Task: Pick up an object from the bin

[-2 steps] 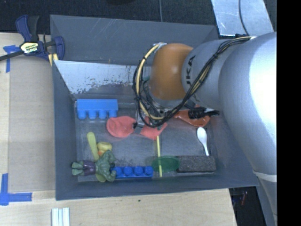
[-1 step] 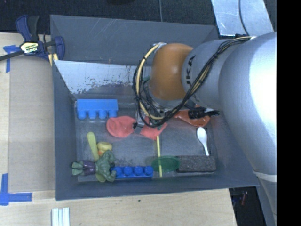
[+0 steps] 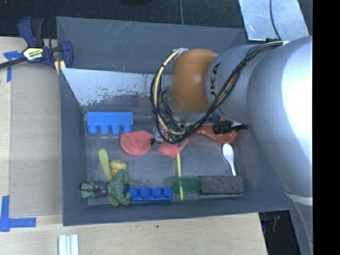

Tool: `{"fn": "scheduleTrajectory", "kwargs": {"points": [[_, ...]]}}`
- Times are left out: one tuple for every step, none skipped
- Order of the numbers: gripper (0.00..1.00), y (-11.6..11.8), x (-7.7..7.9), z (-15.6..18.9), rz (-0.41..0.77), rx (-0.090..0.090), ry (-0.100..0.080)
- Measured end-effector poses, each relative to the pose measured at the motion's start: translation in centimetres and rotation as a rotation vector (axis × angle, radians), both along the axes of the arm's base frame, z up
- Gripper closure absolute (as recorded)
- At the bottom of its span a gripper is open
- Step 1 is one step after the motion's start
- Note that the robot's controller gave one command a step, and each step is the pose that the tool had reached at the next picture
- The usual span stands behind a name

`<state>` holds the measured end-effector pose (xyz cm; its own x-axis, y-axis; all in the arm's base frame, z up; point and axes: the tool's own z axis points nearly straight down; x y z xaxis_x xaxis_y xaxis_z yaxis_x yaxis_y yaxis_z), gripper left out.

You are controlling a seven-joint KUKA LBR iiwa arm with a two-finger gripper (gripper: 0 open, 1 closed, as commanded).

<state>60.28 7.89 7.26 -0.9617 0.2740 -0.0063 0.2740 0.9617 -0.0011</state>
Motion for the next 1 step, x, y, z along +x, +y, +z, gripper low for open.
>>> {"fn": "scheduleTrajectory", "kwargs": {"points": [[1.00,-0.44,-0.42,6.53,0.008,0.000,0.004]]}}
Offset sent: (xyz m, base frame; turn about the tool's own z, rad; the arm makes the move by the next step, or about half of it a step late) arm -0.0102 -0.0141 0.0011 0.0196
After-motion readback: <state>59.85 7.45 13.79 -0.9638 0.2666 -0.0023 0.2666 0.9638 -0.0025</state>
